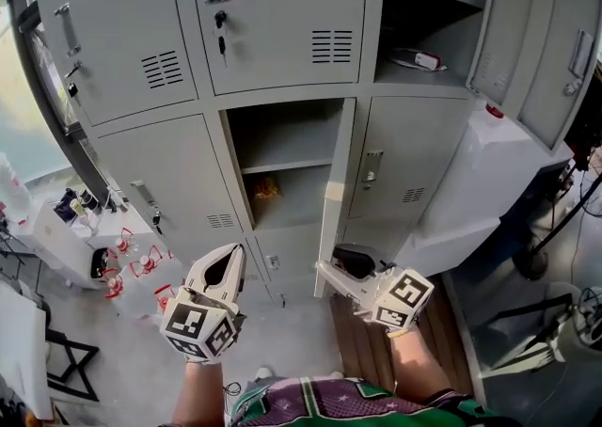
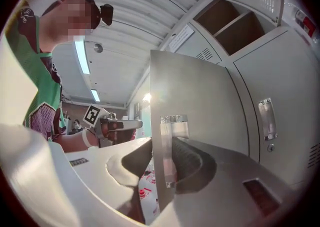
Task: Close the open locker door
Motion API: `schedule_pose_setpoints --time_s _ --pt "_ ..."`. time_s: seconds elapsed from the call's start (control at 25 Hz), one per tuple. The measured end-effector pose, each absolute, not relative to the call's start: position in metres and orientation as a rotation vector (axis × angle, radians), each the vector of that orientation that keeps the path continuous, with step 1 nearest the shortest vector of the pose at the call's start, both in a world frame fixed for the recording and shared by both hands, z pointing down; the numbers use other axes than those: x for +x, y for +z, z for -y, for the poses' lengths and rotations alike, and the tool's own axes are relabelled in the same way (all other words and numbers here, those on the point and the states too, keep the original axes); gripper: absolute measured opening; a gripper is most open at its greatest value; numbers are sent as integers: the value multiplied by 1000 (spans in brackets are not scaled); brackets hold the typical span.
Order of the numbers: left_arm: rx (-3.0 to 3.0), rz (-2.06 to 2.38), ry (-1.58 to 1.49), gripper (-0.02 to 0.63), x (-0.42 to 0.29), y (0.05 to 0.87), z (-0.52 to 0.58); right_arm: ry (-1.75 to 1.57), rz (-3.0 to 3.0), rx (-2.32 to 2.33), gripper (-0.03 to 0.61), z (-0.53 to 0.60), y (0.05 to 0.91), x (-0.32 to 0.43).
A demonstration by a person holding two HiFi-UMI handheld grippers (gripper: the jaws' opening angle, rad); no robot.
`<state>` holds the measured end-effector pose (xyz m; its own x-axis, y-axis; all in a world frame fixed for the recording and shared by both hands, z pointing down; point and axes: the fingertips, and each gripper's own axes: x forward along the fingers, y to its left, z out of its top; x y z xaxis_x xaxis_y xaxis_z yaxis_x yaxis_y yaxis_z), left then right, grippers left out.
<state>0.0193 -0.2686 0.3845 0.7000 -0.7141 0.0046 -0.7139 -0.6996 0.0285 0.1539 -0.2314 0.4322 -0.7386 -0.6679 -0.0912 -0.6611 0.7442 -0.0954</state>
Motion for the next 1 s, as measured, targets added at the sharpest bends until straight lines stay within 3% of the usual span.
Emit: schedule_pose_setpoints --time_s 1.0 --pt "2911 1104 -87 21 -127 371 325 -53 -2545 -1600 124 311 432 70"
